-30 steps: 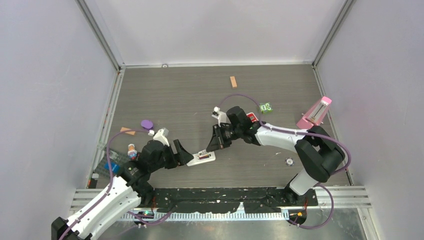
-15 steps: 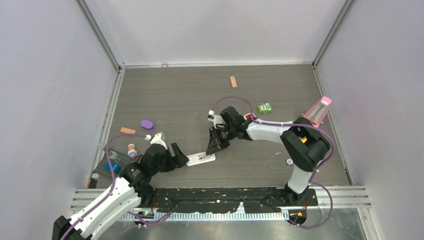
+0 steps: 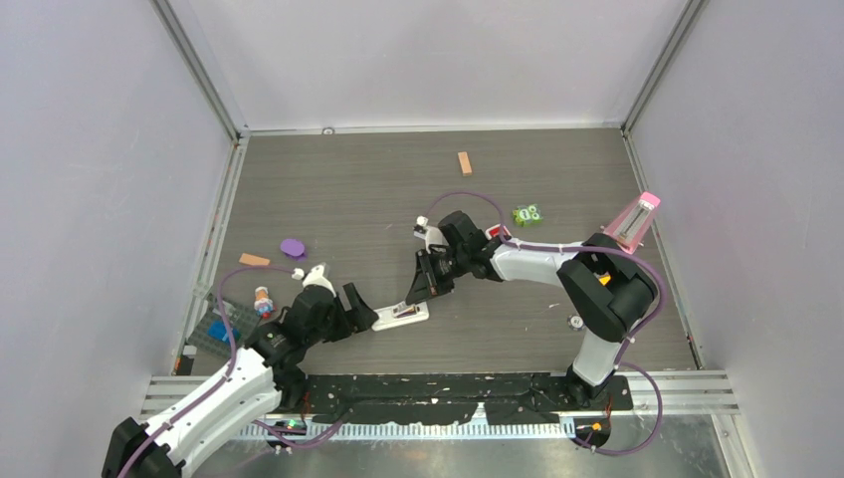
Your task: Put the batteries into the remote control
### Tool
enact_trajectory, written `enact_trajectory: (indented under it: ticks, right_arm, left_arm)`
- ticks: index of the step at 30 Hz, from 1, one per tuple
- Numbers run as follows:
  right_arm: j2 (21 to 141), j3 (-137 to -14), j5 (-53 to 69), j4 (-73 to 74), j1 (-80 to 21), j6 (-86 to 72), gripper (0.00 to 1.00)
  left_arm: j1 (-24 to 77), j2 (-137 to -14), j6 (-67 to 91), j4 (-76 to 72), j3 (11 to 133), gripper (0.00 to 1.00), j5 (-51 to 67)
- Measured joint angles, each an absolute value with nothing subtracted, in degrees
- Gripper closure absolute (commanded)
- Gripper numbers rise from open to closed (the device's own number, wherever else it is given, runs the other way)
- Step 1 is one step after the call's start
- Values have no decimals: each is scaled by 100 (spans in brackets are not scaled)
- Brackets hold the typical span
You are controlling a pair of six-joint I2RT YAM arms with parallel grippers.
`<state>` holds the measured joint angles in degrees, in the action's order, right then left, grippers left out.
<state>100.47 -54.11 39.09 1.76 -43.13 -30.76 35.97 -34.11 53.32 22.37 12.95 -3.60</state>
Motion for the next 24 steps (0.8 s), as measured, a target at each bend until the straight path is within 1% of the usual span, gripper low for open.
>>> enact_trajectory:
  ticks: [24]
  right_arm:
    - [10130,-5376,3802,191,-4324,-3089,95]
  left_arm:
    - [3551,-3483,5339,2018,1249,18,-336]
